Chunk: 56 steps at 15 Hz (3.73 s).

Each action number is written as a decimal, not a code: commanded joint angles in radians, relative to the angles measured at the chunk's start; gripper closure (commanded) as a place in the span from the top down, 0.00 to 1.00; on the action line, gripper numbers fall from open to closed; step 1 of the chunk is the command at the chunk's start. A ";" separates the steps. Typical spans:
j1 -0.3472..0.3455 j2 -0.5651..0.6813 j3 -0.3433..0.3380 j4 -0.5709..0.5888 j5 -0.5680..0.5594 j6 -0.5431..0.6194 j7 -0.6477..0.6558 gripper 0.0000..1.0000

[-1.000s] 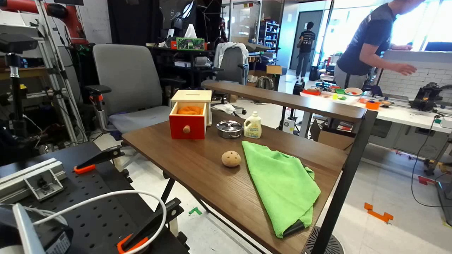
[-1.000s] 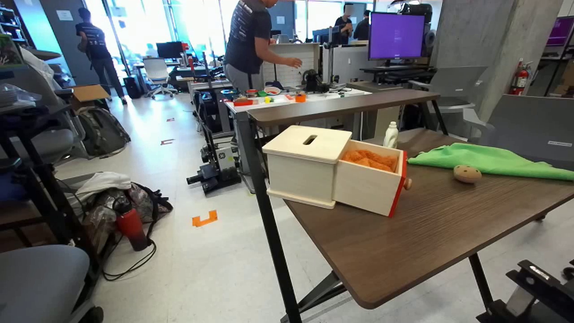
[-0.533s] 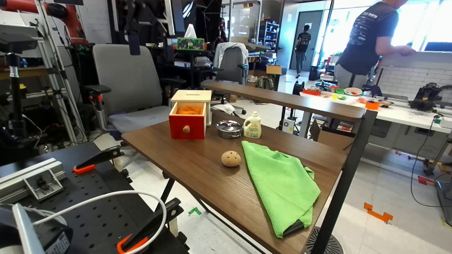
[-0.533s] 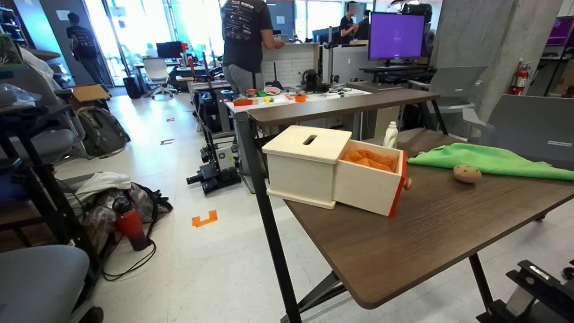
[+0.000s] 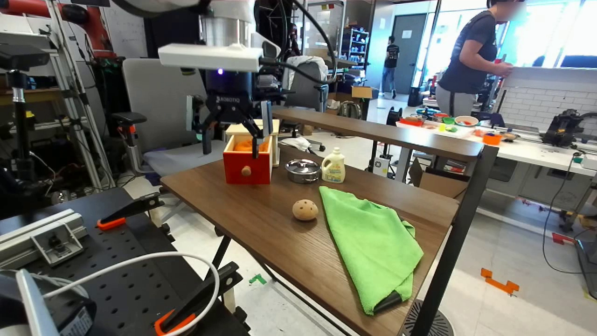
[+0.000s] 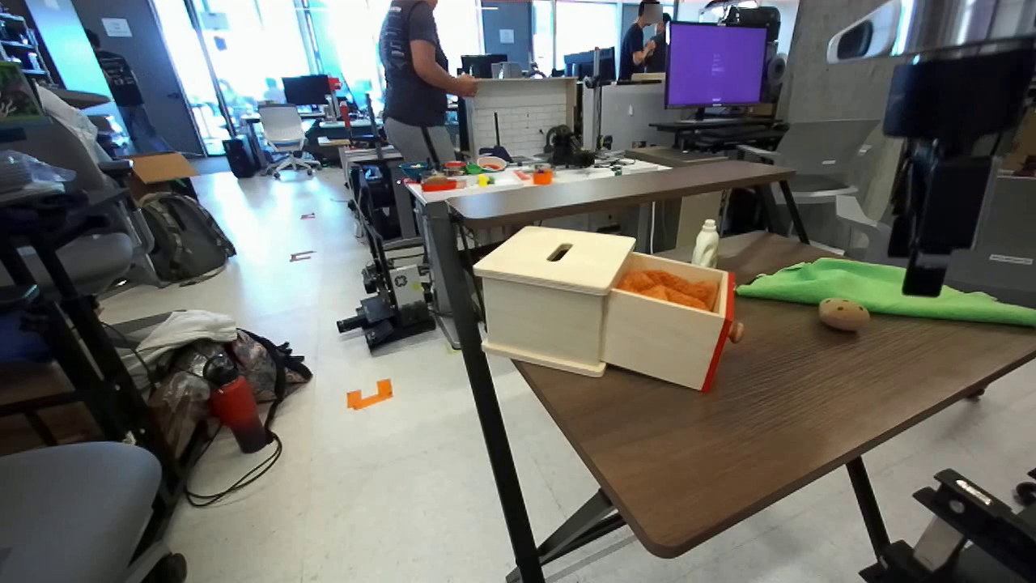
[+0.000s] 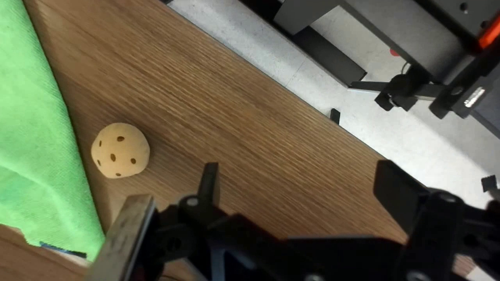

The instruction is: Close the drawer

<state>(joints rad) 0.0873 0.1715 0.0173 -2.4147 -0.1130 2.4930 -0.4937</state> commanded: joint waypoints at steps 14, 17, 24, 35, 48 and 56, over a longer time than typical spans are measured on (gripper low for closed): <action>-0.028 0.463 0.113 0.345 -0.100 0.143 0.100 1.00; -0.020 0.497 0.130 0.386 -0.077 0.165 0.121 1.00; -0.020 0.548 0.154 0.492 -0.035 0.174 0.151 1.00; -0.007 0.617 0.194 0.614 0.005 0.190 0.171 1.00; -0.004 0.543 0.185 0.495 -0.029 0.211 0.174 1.00; -0.070 0.178 0.166 0.200 0.095 0.039 0.319 1.00</action>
<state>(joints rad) 0.0432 0.5352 0.1778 -2.0949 -0.1013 2.6127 -0.2229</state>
